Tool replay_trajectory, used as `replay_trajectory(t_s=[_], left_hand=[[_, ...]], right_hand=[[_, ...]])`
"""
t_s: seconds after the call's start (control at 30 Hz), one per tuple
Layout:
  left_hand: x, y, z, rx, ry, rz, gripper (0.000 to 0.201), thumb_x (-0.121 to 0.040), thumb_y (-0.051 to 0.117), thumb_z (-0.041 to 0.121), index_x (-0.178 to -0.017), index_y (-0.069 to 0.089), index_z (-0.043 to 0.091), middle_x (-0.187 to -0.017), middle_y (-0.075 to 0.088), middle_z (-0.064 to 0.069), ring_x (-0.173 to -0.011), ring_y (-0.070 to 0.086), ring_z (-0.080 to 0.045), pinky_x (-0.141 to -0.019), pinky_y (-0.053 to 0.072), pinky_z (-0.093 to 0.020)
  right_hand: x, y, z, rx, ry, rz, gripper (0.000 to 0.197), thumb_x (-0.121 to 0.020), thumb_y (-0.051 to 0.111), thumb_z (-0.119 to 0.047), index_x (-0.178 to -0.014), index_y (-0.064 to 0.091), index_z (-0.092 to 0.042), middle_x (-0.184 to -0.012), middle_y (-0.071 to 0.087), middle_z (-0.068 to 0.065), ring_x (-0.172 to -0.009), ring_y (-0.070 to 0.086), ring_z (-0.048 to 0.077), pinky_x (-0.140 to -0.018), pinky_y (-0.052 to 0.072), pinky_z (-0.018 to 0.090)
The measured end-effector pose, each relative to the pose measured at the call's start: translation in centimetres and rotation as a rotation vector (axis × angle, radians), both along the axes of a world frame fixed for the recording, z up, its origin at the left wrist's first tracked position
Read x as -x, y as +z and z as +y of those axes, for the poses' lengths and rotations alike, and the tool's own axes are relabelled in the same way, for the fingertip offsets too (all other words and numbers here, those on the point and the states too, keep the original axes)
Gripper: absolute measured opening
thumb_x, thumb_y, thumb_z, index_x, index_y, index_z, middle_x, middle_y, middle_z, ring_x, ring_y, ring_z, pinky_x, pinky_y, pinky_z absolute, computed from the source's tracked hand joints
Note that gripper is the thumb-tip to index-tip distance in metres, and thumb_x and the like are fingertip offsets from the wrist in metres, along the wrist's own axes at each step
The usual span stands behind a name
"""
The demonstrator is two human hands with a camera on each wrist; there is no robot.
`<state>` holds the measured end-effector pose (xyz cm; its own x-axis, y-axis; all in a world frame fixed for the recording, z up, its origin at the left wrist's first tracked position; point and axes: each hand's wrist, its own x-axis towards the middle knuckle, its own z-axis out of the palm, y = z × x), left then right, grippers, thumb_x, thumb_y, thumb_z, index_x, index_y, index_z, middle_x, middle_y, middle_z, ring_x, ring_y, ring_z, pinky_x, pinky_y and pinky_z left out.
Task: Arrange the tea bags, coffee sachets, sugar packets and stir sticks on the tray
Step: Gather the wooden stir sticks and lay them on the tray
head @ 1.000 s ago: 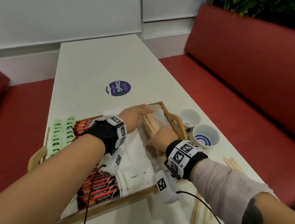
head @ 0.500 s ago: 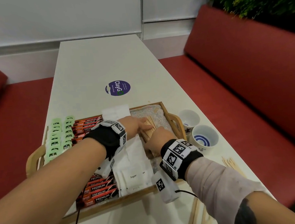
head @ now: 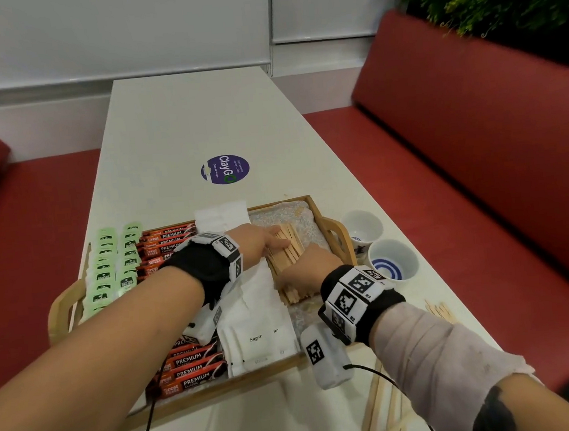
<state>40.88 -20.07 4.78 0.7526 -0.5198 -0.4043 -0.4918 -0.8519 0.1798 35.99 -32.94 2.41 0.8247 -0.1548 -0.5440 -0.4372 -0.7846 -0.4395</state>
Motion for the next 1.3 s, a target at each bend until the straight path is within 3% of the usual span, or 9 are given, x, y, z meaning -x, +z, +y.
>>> replay_trajectory(t_s=[0.1, 0.23, 0.37, 0.57, 0.73, 0.87, 1.03, 1.17, 1.3], left_hand=[[0.0, -0.1, 0.0, 0.055, 0.057, 0.003, 0.049, -0.098, 0.039, 0.005, -0.145, 0.037, 0.019, -0.153, 0.031, -0.005, -0.138, 0.034, -0.024, -0.109, 0.029, -0.035], [-0.1, -0.2, 0.0, 0.095, 0.053, 0.057, 0.049, -0.101, 0.037, 0.009, -0.148, 0.029, 0.018, -0.158, 0.019, -0.004, -0.143, 0.024, -0.023, -0.11, 0.02, -0.024], [-0.2, -0.5, 0.2, 0.135, 0.091, 0.022, 0.054, -0.097, 0.045, 0.005, -0.146, 0.034, 0.024, -0.158, 0.018, 0.001, -0.143, 0.026, -0.022, -0.109, 0.019, -0.022], [-0.3, -0.4, -0.1, 0.163, 0.112, 0.019, 0.052, -0.096, 0.047, 0.007, -0.145, 0.036, 0.021, -0.157, 0.022, 0.001, -0.142, 0.026, -0.02, -0.103, 0.018, -0.015], [-0.2, -0.3, -0.2, 0.135, 0.109, -0.047, 0.054, -0.096, 0.049, 0.01, -0.147, 0.034, 0.021, -0.156, 0.026, -0.001, -0.14, 0.031, -0.021, -0.11, 0.025, -0.028], [-0.5, -0.4, -0.1, 0.103, 0.113, -0.032, 0.058, -0.094, 0.052, 0.01, -0.146, 0.033, 0.025, -0.157, 0.021, 0.003, -0.141, 0.029, -0.02, -0.111, 0.022, -0.026], [-0.4, -0.5, -0.1, 0.101, 0.121, -0.033, 0.058, -0.096, 0.05, 0.011, -0.148, 0.029, 0.023, -0.158, 0.02, 0.0, -0.141, 0.028, -0.021, -0.111, 0.021, -0.027], [-0.5, -0.4, -0.5, 0.11, 0.163, -0.064, 0.049, -0.102, 0.031, 0.01, -0.15, 0.023, 0.018, -0.154, 0.029, -0.008, -0.138, 0.034, -0.026, -0.107, 0.026, -0.027], [-0.9, -0.1, -0.9, 0.116, 0.187, -0.072, 0.048, -0.104, 0.027, 0.012, -0.151, 0.02, 0.016, -0.153, 0.031, -0.009, -0.138, 0.034, -0.025, -0.105, 0.026, -0.025]], right_hand=[[0.1, 0.3, -0.4, -0.032, -0.002, -0.003, 0.078, -0.061, 0.078, -0.038, -0.126, 0.045, -0.009, -0.108, 0.063, 0.005, -0.09, 0.064, 0.02, -0.067, 0.054, 0.028], [0.1, 0.5, -0.8, -0.045, -0.012, 0.003, 0.076, -0.061, 0.08, -0.04, -0.12, 0.043, -0.008, -0.107, 0.061, 0.004, -0.09, 0.062, 0.019, -0.071, 0.054, 0.029], [0.1, 0.5, -0.9, -0.049, -0.016, 0.01, 0.101, -0.056, 0.085, -0.045, -0.136, 0.036, -0.009, -0.121, 0.058, 0.008, -0.099, 0.062, 0.023, -0.076, 0.055, 0.032], [0.3, 0.7, -1.2, -0.026, 0.005, -0.011, 0.105, -0.062, 0.082, -0.049, -0.143, 0.027, -0.008, -0.133, 0.05, 0.009, -0.113, 0.055, 0.024, -0.08, 0.049, 0.03], [0.6, 1.0, -1.2, 0.006, 0.037, -0.023, 0.109, -0.063, 0.077, -0.061, -0.143, 0.026, -0.009, -0.136, 0.048, 0.007, -0.117, 0.052, 0.024, -0.088, 0.047, 0.032], [0.6, 1.0, -1.3, -0.033, -0.001, -0.044, 0.104, -0.069, 0.074, -0.058, -0.144, 0.023, -0.008, -0.138, 0.045, 0.009, -0.12, 0.05, 0.025, -0.088, 0.045, 0.032], [0.9, 1.0, -1.2, 0.09, 0.069, -0.059, 0.1, -0.07, 0.076, -0.051, -0.143, 0.024, -0.008, -0.14, 0.042, 0.009, -0.125, 0.047, 0.025, -0.095, 0.045, 0.034], [0.8, 0.8, -1.3, 0.071, 0.085, -0.084, 0.083, -0.077, 0.069, -0.05, -0.139, 0.032, -0.008, -0.133, 0.048, 0.009, -0.116, 0.053, 0.024, -0.08, 0.044, 0.029], [0.4, 0.6, -1.4, 0.04, 0.06, -0.087, 0.059, -0.087, 0.06, -0.04, -0.131, 0.041, -0.006, -0.12, 0.055, 0.009, -0.101, 0.057, 0.024, -0.069, 0.046, 0.026]])
